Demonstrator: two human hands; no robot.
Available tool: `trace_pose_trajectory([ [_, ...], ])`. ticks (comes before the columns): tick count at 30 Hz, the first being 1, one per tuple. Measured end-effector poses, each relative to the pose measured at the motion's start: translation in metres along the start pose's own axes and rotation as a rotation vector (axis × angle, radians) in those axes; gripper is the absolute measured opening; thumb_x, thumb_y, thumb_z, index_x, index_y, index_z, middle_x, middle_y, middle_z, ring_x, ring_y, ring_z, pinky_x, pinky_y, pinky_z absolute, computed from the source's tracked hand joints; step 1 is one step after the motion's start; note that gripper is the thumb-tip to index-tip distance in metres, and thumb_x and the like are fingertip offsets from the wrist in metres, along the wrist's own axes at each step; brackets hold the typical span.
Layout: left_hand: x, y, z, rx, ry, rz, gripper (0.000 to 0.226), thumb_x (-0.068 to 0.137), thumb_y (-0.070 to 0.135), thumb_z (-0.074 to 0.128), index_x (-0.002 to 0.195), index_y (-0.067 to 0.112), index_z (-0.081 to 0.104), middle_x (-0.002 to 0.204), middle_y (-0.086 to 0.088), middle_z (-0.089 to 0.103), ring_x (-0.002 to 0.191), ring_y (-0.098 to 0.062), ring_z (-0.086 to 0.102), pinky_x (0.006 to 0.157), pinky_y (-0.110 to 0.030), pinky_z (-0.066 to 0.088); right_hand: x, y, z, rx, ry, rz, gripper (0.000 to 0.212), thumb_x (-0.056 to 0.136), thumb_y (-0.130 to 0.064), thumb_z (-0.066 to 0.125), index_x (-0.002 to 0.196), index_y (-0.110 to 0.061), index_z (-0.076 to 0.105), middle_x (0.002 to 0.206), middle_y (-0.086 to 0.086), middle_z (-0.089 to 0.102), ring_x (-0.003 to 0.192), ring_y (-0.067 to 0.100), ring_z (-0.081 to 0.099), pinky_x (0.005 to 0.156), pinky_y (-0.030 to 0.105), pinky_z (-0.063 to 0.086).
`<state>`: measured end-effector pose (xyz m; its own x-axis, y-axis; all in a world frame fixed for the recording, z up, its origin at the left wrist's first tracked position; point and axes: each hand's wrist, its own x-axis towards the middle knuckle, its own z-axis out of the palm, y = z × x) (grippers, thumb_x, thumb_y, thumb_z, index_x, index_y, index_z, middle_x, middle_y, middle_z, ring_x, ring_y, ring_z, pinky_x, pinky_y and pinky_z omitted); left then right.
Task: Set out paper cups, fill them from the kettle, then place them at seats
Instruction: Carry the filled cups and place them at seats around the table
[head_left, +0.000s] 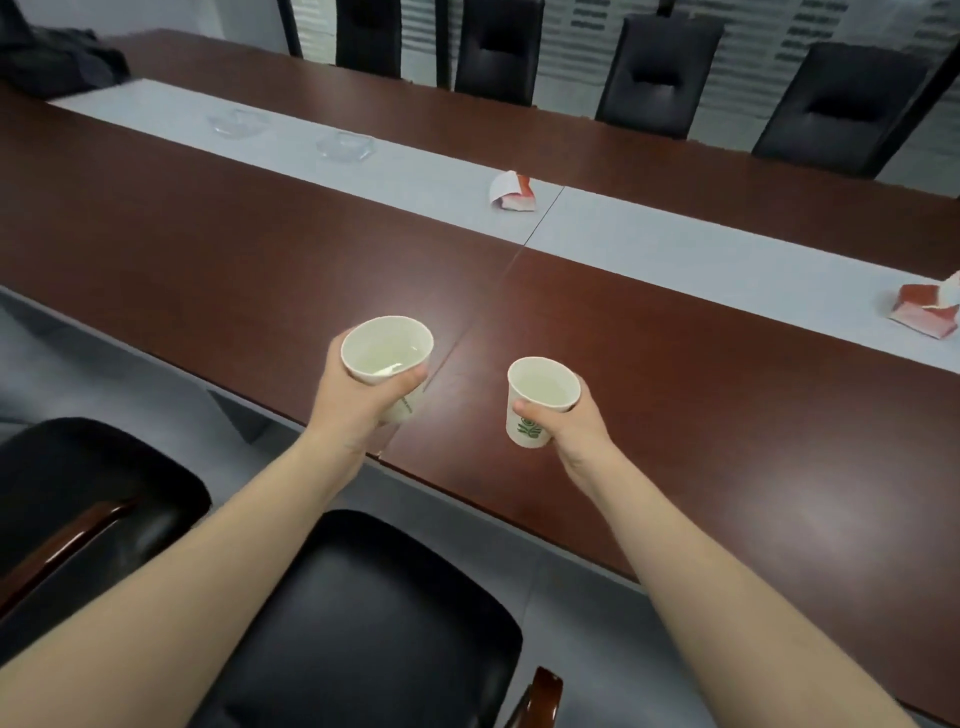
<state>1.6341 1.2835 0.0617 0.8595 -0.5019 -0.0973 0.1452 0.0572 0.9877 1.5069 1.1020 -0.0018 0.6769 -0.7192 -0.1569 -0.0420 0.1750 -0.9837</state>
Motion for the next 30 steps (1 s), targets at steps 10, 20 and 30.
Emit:
trace_pose_trajectory([
  [10,0.041,-0.043,-0.007,0.051,0.087,-0.038,0.096,0.044,0.037,0.086,0.130,0.017,0.047,0.127,-0.011,0.058,0.114,-0.023,0.058,0.091,-0.057,0.048,0.064,0.052,0.000,-0.122,-0.049,0.064,0.084,0.047,-0.022,0.085,0.123,-0.013,0.050,0.117,0.007,0.063,0.103,0.016,0.061,0.091,0.035,0.050],
  [20,0.060,-0.063,0.003,0.025,0.099,-0.060,0.092,0.047,0.034,0.086,0.130,0.021,0.046,0.128,-0.007,0.058,0.118,-0.024,0.057,0.093,-0.060,0.047,0.103,0.074,0.007,-0.169,-0.104,0.082,0.091,0.043,-0.030,0.087,0.124,-0.010,0.051,0.115,0.012,0.064,0.098,0.014,0.061,0.076,0.025,0.050],
  [30,0.051,-0.063,-0.001,0.020,0.110,-0.069,0.082,0.044,0.035,0.084,0.119,0.030,0.049,0.125,-0.001,0.058,0.117,-0.019,0.057,0.096,-0.058,0.046,0.103,0.079,0.004,-0.150,-0.133,0.082,0.092,0.044,-0.025,0.087,0.127,-0.015,0.050,0.115,0.004,0.063,0.102,0.013,0.059,0.073,0.020,0.051],
])
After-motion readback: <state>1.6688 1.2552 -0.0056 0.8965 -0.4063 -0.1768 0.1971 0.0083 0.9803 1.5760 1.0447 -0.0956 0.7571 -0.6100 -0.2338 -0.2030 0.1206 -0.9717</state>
